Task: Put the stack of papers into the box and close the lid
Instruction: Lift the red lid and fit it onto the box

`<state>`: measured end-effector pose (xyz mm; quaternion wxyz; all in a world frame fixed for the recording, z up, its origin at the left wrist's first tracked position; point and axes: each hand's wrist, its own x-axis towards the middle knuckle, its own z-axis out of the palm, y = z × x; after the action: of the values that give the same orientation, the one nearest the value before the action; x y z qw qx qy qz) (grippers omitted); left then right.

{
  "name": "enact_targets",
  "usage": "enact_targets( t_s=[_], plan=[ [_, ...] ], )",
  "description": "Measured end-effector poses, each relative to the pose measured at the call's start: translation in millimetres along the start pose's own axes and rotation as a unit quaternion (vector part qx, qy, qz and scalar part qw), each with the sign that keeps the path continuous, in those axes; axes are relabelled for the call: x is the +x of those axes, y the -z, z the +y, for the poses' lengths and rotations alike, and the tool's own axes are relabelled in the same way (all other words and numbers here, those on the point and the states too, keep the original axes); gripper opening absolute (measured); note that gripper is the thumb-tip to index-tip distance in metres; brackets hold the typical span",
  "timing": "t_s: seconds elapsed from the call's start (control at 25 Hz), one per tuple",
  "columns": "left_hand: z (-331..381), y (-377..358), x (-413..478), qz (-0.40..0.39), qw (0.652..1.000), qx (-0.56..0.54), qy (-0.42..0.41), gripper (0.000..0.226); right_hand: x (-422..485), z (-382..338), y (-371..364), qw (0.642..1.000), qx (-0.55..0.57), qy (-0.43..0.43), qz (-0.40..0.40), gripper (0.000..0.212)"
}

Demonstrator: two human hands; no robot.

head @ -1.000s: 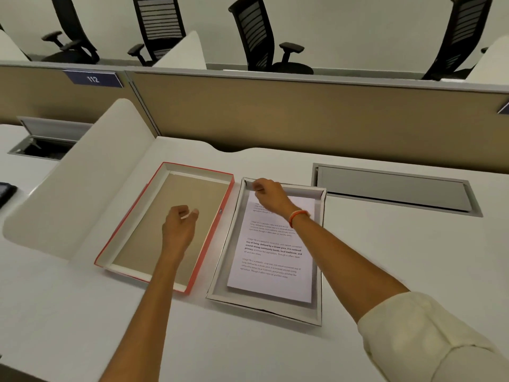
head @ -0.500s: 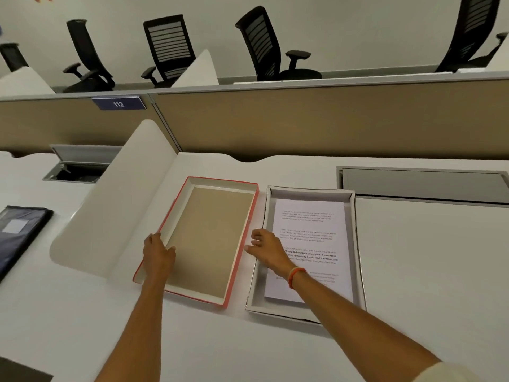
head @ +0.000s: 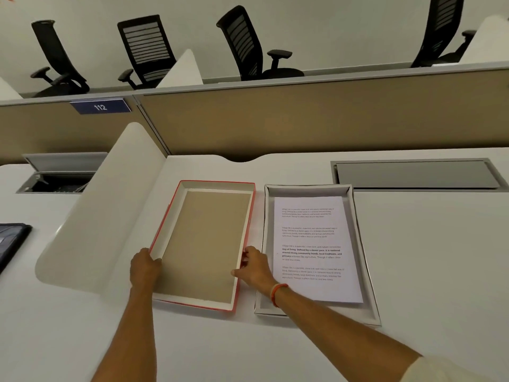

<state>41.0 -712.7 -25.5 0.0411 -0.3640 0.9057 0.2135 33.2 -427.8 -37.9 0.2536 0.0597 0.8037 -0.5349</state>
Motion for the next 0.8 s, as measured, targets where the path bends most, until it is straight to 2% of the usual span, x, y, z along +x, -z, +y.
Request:
enact_targets(
  t_s=[0.28, 0.4, 0.56, 0.68, 0.8],
  plan=[
    [-2.3, 12.2, 6.1, -0.027, 1.000, -0.002, -0.009, 0.023, -2.3, 0.6, 0.2, 0.999, -0.043, 0.033, 0.002, 0.050],
    [1.5, 33.6, 2.1, -0.062, 0.995, -0.083, -0.008, 0.010, -5.2, 0.5, 1.4, 0.997, -0.062, 0.045, 0.012, 0.042],
    [11.6, 79.0, -6.3, -0.119, 0.970, -0.211, 0.018, 0.028, -7.4, 2.3, 7.6, 0.993, -0.100, 0.053, 0.019, 0.036],
    [27.2, 103.8, -18.8, -0.155, 0.959, -0.237, -0.023, 0.042, -10.5, -1.1, 12.2, 0.992, -0.117, 0.048, 0.024, 0.026],
    [48.2, 114.2, -32.7, -0.134, 0.962, -0.229, -0.069, 0.049, -11.9, -16.3, 26.0, 0.988, -0.136, 0.042, 0.067, 0.026]
  ],
)
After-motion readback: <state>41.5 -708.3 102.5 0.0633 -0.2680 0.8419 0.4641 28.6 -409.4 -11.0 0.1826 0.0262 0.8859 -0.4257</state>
